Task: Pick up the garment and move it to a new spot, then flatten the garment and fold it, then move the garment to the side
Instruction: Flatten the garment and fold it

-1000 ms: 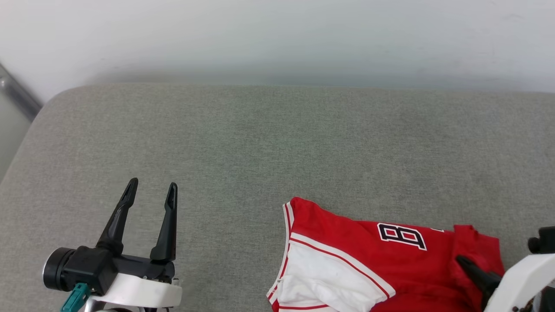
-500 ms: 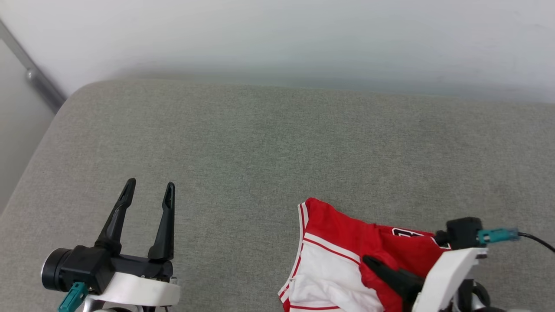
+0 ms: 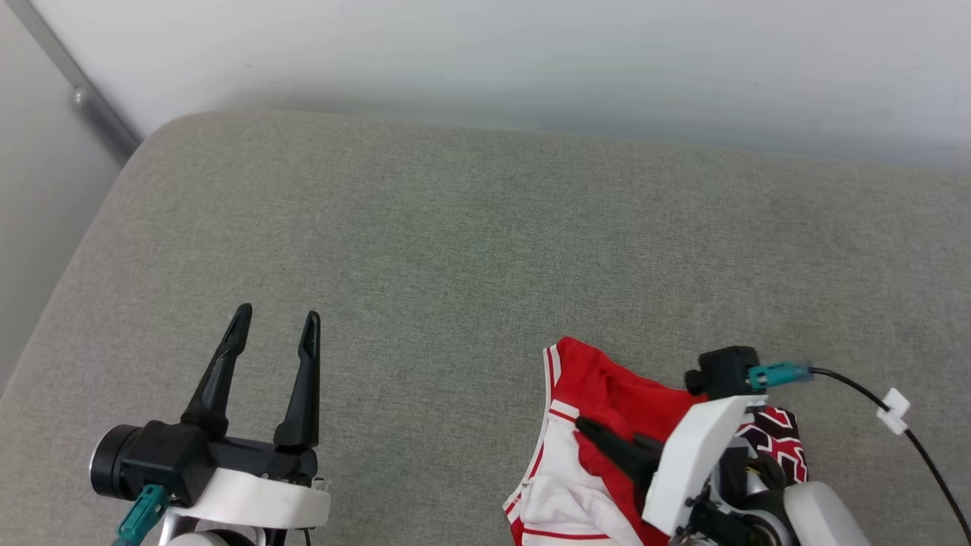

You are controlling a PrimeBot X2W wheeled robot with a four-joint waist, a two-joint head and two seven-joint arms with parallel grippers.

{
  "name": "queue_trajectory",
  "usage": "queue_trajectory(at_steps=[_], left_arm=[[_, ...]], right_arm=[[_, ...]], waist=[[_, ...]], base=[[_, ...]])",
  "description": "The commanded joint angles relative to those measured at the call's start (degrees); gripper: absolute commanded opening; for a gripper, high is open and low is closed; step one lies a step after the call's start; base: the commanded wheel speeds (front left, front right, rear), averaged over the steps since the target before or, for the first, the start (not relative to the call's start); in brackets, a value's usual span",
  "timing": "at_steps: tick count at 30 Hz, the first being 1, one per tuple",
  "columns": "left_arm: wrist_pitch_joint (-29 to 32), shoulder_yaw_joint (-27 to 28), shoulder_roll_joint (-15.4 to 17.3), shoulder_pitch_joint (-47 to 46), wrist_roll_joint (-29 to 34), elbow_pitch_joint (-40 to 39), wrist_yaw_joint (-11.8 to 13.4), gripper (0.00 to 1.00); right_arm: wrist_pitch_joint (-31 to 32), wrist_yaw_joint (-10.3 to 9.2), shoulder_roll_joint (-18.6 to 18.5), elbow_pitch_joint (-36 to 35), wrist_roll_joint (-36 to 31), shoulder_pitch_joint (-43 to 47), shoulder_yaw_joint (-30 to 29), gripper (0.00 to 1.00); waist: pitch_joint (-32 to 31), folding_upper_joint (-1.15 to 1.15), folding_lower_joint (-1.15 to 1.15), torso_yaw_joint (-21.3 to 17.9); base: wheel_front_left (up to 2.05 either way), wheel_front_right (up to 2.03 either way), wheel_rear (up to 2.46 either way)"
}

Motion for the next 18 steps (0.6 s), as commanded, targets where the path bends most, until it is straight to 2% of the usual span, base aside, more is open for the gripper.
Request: queue_trajectory(at_steps=[1, 2, 6, 10, 15, 18], left_arm=[[-0.12, -0.11, -0.13, -0.89, 0.35, 0.23, -0.06, 1.00], [-0.12, -0.09, -0.22, -0.99, 0.31, 0.31, -0.06, 1.00], [-0.12, 0.25, -0.37, -0.66, 0.37, 0.59, -0.06, 1.00], [-0.12, 0.78, -0.29, 0.34, 0.48, 0.90, -0.06, 1.00], [-0.12, 1.00, 0.09, 0.56, 0.32, 0.55, -0.06, 1.00], [-0.12, 1.02, 0.24, 0.61, 0.26, 0.38, -0.06, 1.00]], right_arm=[[-0.73, 0.00, 0.09, 0.62, -0.32, -1.21, 1.06, 0.90], [-1.07, 0.00, 0.08, 1.11, -0.37, -1.39, 1.79, 1.00], [-2.43, 0.00, 0.03, 1.41, 0.01, -2.33, 3.55, 1.00], [-2.41, 0.00, 0.02, 0.36, -1.79, -3.23, 2.74, 1.00], [-1.74, 0.00, -0.03, -2.74, -11.28, -5.50, -2.90, 1.00], [-2.71, 0.00, -3.09, -5.38, -17.33, -7.14, -5.96, 1.00]], waist=[[0.20, 0.00, 0.00, 0.27], [0.26, 0.00, 0.00, 0.39], [0.12, 0.00, 0.00, 0.44], [-0.72, 0.00, 0.00, -0.39], [-1.72, 0.00, 0.00, -2.12], [-2.01, 0.00, 0.00, -3.28]], base=[[0.00, 0.00, 0.00], [0.00, 0.00, 0.00], [0.00, 0.00, 0.00], [0.00, 0.00, 0.00], [0.00, 0.00, 0.00], [0.00, 0.00, 0.00]])
